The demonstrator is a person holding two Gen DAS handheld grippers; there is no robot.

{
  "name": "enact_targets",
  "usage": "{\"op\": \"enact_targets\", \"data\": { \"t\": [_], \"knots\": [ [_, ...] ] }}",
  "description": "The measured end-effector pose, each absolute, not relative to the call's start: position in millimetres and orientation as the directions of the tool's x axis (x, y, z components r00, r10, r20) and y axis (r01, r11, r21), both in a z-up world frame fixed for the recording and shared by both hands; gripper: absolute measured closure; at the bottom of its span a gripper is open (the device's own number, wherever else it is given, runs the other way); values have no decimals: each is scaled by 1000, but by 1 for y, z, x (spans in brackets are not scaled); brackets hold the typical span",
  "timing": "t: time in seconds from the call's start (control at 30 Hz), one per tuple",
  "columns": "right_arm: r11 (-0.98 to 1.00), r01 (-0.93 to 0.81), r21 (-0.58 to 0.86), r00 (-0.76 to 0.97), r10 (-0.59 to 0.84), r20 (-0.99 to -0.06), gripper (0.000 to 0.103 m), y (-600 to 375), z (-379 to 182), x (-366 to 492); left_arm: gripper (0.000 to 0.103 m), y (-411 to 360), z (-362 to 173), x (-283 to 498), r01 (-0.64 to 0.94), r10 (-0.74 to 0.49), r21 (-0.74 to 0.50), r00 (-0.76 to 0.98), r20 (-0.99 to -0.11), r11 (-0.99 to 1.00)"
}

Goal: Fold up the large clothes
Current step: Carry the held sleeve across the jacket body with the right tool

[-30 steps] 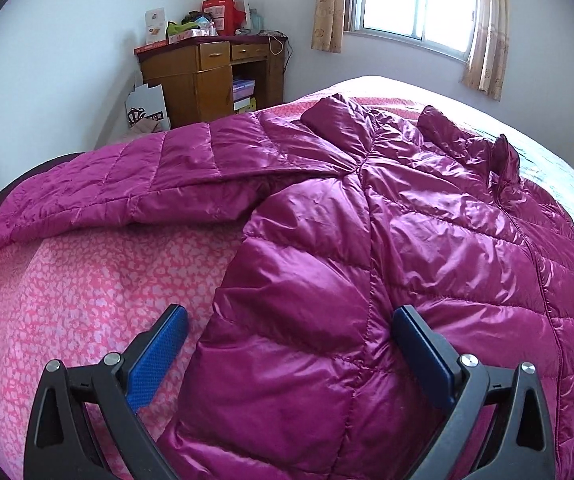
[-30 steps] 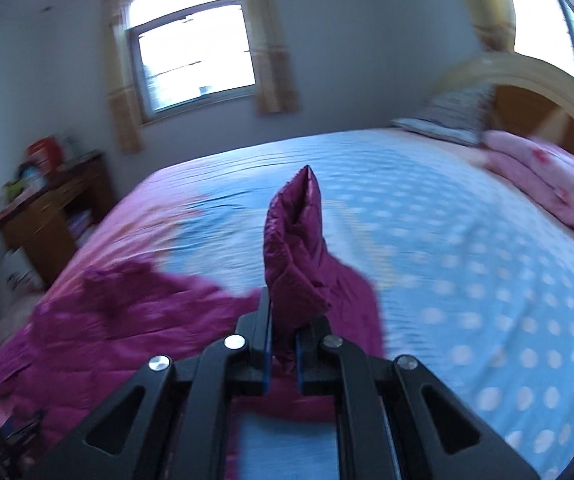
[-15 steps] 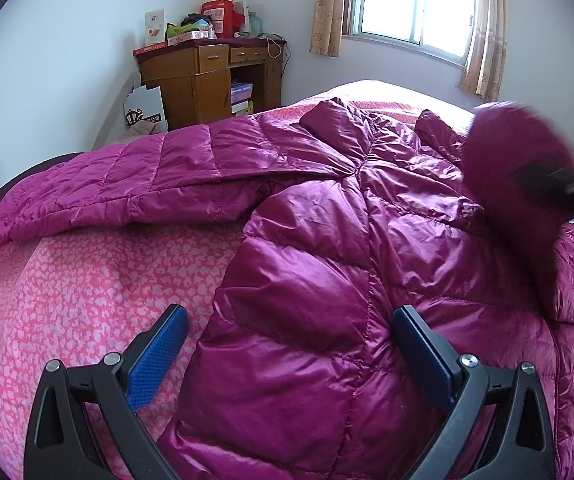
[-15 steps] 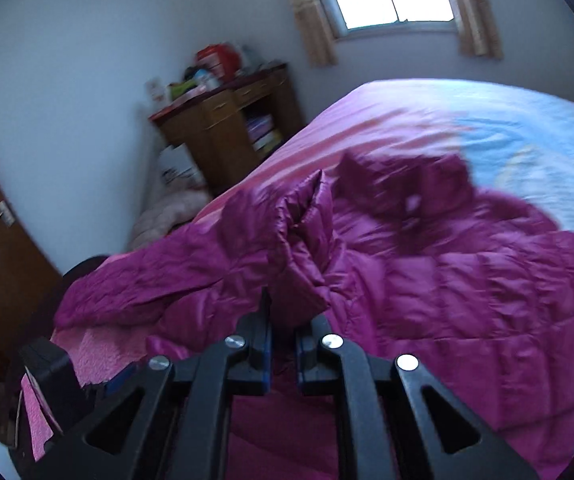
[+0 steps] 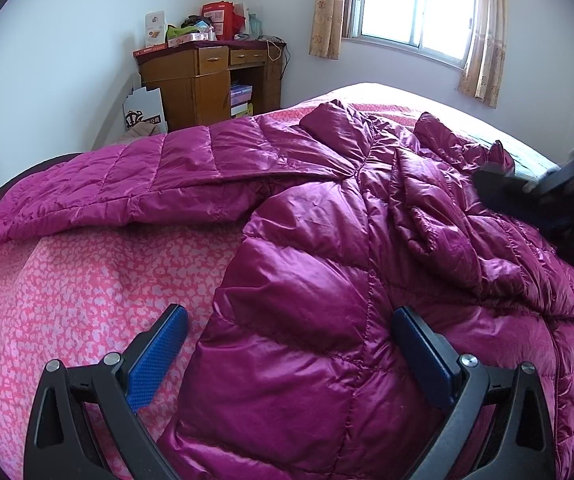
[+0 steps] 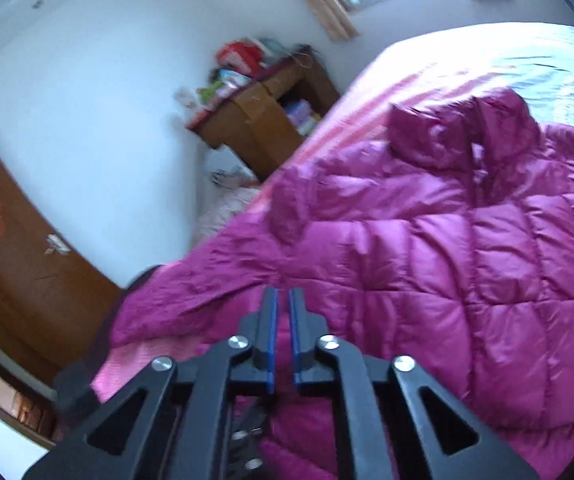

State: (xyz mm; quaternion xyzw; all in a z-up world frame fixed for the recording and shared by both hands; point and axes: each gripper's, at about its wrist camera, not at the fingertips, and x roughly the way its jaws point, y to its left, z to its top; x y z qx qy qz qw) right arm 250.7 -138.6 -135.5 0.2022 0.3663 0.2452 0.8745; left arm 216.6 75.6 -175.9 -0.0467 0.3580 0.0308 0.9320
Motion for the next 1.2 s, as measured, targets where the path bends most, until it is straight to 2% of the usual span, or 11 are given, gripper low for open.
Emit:
{"op": "enact_targets", "data": {
  "t": [0.13, 0.2, 0.37, 0.47, 0.53, 0.7, 0.83, 1.0, 1.1, 1.17, 1.2],
  "knots": [
    [803, -278, 527, 529, 586, -614, 92, -114, -159, 268, 1, 75, -176, 217, -91, 25, -64, 741, -671, 994],
    [816, -270, 511, 507, 571, -645, 99, -102, -173, 272, 1, 74, -176, 218, -92, 31, -54, 739, -673, 994],
    [796, -252, 550, 493, 595, -635, 102, -101, -175, 277, 1, 72, -176, 219, -93, 37, -47, 740, -672, 995],
    [783, -267, 561, 522, 607, -599, 89, -117, -156, 264, 1, 72, -176, 219, -91, 31, -55, 742, -670, 994],
    [794, -282, 538, 590, 586, -555, 88, -139, -136, 245, 1, 73, -176, 219, -93, 36, -49, 740, -671, 994],
    [919, -109, 380, 739, 330, -588, 88, -214, -105, 205, 1, 74, -176, 219, -94, 39, -45, 739, -673, 995],
    [952, 98, 289, 739, 125, -662, 87, -274, -118, 189, 1, 72, -176, 220, -95, 43, -41, 736, -676, 995],
    [934, 168, 315, 688, 117, -716, 90, -299, -163, 188, 1, 73, -170, 226, -93, 43, -31, 698, -715, 995],
    [924, 167, 345, 704, 133, -697, 80, -297, -162, 185, 1, 92, -150, 218, -133, 89, -6, 697, -712, 991],
    [933, 127, 337, 716, 149, -682, 62, -292, -160, 184, 1, 122, -128, 209, -194, 116, -43, 733, -671, 980],
    [937, 104, 334, 722, 160, -674, 45, -288, -159, 184, 1, 137, -120, 206, -229, 132, -63, 742, -658, 971]
  ]
}}
